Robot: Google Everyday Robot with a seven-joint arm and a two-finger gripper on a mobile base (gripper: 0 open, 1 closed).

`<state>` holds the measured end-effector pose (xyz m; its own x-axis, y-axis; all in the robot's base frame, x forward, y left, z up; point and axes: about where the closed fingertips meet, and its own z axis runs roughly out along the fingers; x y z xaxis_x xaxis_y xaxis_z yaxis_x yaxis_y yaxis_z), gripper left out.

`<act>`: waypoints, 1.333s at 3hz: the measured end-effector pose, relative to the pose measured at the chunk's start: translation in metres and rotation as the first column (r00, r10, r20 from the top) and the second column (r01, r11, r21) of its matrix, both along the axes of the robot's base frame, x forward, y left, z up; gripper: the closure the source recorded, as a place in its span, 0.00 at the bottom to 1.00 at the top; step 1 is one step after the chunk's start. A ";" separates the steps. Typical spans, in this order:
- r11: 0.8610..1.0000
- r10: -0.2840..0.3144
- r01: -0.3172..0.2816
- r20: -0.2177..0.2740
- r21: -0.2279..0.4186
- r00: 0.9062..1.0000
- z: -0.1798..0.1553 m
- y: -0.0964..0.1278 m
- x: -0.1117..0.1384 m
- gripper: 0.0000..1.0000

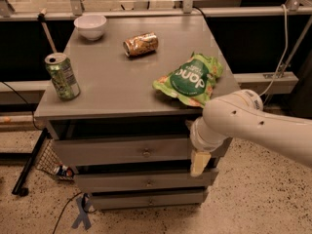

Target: Open top drawer

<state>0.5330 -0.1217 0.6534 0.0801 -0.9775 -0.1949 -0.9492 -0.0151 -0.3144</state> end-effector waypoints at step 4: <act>1.000 -0.014 0.014 -0.022 -0.009 1.000 -0.019 0.002 0.007 0.43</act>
Offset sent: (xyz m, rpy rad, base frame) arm 0.0103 0.0016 -0.0204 -0.0067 0.0343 -0.0137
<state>0.5404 -0.1198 0.6341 0.0619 -0.9803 -0.1875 -0.9561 -0.0043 -0.2930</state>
